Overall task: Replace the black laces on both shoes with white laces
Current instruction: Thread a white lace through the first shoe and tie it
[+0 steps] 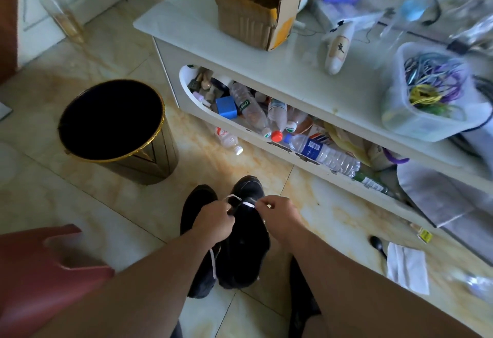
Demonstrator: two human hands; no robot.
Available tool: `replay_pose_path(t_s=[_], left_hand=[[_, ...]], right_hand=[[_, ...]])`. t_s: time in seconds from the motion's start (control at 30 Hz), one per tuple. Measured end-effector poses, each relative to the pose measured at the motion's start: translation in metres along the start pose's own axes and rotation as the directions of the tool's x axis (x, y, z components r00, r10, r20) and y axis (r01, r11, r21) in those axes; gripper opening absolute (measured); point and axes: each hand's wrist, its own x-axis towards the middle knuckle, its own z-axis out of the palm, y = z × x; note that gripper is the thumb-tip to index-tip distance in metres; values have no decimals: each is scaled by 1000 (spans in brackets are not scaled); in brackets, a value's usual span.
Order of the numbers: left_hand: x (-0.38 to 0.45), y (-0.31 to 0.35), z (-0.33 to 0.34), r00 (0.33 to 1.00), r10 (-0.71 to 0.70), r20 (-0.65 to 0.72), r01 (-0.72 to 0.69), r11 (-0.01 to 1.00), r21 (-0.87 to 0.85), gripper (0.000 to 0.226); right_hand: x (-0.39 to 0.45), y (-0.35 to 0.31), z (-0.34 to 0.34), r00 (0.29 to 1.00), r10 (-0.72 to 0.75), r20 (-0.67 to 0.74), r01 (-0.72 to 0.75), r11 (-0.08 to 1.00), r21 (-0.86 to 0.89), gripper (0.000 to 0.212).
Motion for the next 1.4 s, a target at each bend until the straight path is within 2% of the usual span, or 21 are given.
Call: replay_pose_path(t_s=[0.13,0.23,0.33,0.43,0.53,0.67,0.73,0.8,0.93,1.07,1.13,1.27,1.4], left_hand=[[-38,48,-56,980,113,-165,-137,980,-144,23],[-78,79,-100,941,229,-250,-271,951,-149,22],[-136,112,-142,916,218,-336,-326,893,-310,21],[-189,131,-172,934,105,-340,-307,721,-621,26],[-234,142,-195,922,49,-385,-348,544,-764,23],[-268,154,-214,875,-9,-484,-440,402,-803,15],[-276,156,-215,860,-4,-511,-483,320,-815,15],[-280,155,-213,842,-11,-540,-518,268,-813,16],[-282,152,-214,786,-20,-618,-597,235,-767,17],[-283,151,-221,726,43,-687,-683,170,-711,20],[-284,150,-221,742,78,-666,-671,91,-736,20],[-287,151,-219,787,130,-603,-607,-6,-794,17],[-285,154,-218,780,170,-603,-608,-28,-794,23]], right_hand=[[-39,-45,-39,990,-140,-37,136,987,-80,19],[-76,-87,-73,960,-254,-120,248,967,-61,16],[-122,-125,-107,898,-389,-204,374,921,-110,15],[-162,-155,-138,850,-453,-269,447,890,-89,12],[-204,-185,-163,805,-529,-268,533,844,-65,17],[-235,-207,-180,717,-641,-274,611,767,-195,14],[-240,-210,-174,679,-677,-285,647,735,-203,11],[-241,-211,-165,666,-679,-309,676,725,-136,7],[-241,-218,-155,688,-651,-321,699,713,52,1],[-253,-224,-168,678,-678,-285,735,633,243,11],[-259,-222,-174,684,-686,-248,729,628,272,16],[-261,-222,-178,658,-702,-273,746,658,103,21],[-260,-224,-174,599,-714,-362,778,627,52,19]])
